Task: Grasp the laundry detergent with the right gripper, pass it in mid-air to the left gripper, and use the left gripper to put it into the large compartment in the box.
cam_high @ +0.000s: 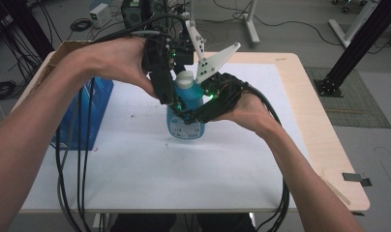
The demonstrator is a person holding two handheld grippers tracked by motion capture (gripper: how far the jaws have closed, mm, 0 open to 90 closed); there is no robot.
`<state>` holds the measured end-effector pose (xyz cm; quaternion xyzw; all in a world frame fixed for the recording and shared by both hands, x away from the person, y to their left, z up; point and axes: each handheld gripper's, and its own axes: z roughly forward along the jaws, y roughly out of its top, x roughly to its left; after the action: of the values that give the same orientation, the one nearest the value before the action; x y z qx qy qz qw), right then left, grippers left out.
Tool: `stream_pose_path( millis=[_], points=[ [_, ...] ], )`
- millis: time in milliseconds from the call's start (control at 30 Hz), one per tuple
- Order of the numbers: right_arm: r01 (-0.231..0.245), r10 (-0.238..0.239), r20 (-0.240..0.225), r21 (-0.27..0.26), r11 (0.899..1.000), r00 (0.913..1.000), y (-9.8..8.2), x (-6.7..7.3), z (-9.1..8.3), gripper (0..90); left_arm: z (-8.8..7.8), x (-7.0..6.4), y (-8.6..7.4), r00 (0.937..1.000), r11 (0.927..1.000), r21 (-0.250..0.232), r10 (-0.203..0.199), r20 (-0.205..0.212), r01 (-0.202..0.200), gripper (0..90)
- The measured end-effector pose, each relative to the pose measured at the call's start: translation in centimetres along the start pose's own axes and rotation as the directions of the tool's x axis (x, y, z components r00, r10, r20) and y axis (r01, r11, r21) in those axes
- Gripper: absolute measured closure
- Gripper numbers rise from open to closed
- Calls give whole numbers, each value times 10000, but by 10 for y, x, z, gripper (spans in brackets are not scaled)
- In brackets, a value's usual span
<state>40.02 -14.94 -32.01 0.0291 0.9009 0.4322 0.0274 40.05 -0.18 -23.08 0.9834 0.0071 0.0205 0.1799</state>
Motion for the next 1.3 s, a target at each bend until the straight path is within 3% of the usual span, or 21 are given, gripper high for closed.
stream_pose_path(
  millis=[333,667,1300],
  points=[
    [8,-8,-31,19,10000,10000,0,2,1,469,3,2,-1,9998,9998,83,-184,-116,185,170],
    [-60,60,-40,59,10000,10000,-3,1,3,468,5,2,-2,9997,9997,39,-223,67,223,195],
    [-81,81,-48,9,10000,10000,-3,2,3,468,7,1,-1,10000,9999,140,-18,90,17,269]
  ],
)
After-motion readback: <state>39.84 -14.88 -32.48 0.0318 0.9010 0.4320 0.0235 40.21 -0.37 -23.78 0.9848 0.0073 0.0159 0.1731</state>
